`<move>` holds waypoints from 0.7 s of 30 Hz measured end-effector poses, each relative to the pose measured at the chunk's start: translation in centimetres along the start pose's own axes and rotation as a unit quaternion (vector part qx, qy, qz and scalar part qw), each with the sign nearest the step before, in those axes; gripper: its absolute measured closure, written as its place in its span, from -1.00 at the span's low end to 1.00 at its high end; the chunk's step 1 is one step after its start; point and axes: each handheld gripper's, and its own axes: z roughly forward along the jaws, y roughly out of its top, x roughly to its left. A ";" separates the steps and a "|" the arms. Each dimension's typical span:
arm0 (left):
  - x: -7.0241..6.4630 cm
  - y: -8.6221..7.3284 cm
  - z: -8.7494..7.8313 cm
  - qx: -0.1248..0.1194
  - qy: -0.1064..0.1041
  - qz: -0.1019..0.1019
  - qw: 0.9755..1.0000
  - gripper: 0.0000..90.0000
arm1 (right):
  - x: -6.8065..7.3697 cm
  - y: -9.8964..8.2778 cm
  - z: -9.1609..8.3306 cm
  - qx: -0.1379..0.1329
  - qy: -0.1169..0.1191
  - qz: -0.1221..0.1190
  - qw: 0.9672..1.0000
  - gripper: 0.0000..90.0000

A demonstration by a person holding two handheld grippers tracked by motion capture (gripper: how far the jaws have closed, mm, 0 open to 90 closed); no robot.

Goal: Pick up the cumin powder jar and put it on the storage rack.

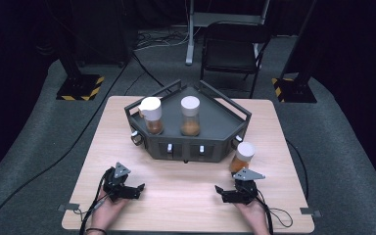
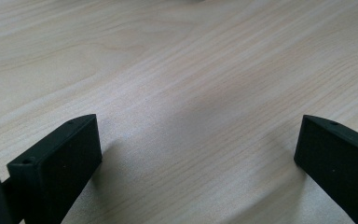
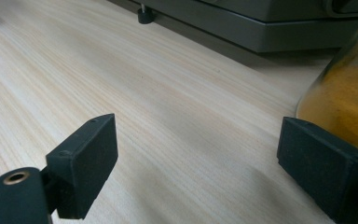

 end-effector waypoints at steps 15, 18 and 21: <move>0.0 0.0 0.0 0.000 0.000 0.000 1.000 -1.00 | 0.8 1.0 0.0 0.051 -0.002 -0.018 0.999 -0.75; 0.0 0.0 0.0 0.000 0.000 0.000 1.000 -1.00 | 0.9 1.2 0.1 0.059 0.000 -0.019 0.998 -0.75; 0.0 0.0 0.0 0.000 0.000 0.000 1.000 -1.00 | 1.0 1.2 0.0 0.060 -0.002 -0.021 0.998 -0.75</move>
